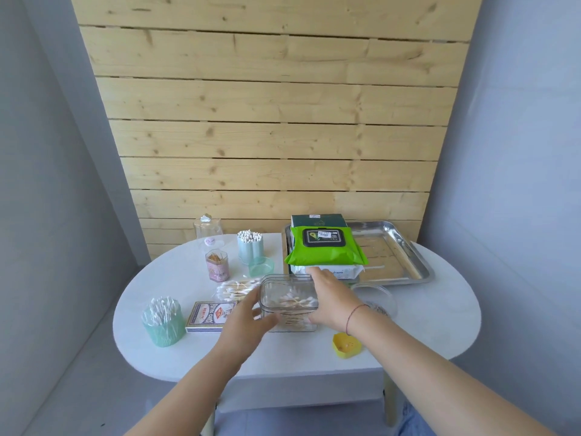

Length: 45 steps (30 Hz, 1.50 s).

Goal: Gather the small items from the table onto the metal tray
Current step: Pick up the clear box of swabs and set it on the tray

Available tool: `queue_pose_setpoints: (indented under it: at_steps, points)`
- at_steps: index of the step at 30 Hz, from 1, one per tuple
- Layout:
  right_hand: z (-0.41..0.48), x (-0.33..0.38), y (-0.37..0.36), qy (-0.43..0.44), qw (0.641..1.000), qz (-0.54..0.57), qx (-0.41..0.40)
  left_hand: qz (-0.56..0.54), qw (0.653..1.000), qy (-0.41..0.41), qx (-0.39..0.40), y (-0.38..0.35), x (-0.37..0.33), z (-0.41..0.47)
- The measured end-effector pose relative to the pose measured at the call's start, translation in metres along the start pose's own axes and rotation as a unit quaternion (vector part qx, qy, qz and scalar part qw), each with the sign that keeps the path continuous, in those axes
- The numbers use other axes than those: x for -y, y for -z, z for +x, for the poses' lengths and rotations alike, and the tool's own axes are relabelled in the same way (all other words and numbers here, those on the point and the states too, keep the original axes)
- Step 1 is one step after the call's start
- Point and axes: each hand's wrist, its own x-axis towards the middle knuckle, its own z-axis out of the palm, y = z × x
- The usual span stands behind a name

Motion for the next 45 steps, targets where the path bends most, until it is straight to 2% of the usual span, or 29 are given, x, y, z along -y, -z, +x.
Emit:
queue_pose_setpoints:
  at_steps: [2, 7, 9, 12, 18, 24, 28, 36, 38, 41, 45]
  points:
    - [-0.007, -0.003, 0.023, 0.018, 0.998, 0.04, -0.047, -0.002, 1.0, -0.025, -0.018, -0.002, -0.022, -0.003]
    - [-0.008, -0.039, 0.116, 0.019, 0.979, 0.125, -0.159, -0.014, 0.998, -0.061, 0.021, -0.029, -0.115, 0.028]
    - [0.006, -0.069, 0.146, -0.005, 0.97, 0.142, -0.198, -0.014, 0.997, -0.059, 0.036, -0.052, -0.146, 0.064]
    - [0.033, -0.118, 0.172, -0.043, 0.961, 0.153, -0.226, -0.009, 0.997, -0.009, 0.082, -0.092, -0.175, 0.129]
    - [0.086, -0.184, 0.172, -0.102, 0.963, 0.161, -0.191, 0.072, 0.992, 0.041, 0.094, -0.157, -0.173, 0.213]
    - [0.13, -0.225, 0.15, -0.12, 0.969, 0.158, -0.145, 0.18, 0.978, 0.061, 0.084, -0.18, -0.148, 0.265]
    - [0.144, -0.232, 0.132, -0.127, 0.971, 0.16, -0.127, 0.268, 0.958, 0.06, 0.076, -0.185, -0.139, 0.277]
    - [0.159, -0.232, 0.11, -0.132, 0.974, 0.158, -0.095, 0.318, 0.945, 0.06, 0.038, -0.185, -0.122, 0.293]
    - [0.16, -0.229, 0.11, -0.131, 0.976, 0.15, -0.089, 0.362, 0.931, 0.052, 0.02, -0.185, -0.12, 0.294]
    - [0.161, -0.226, 0.107, -0.138, 0.975, 0.147, -0.088, 0.425, 0.903, 0.045, 0.033, -0.185, -0.119, 0.289]
    - [0.157, -0.222, 0.099, -0.156, 0.969, 0.16, -0.108, 0.406, 0.912, 0.034, 0.04, -0.182, -0.119, 0.276]
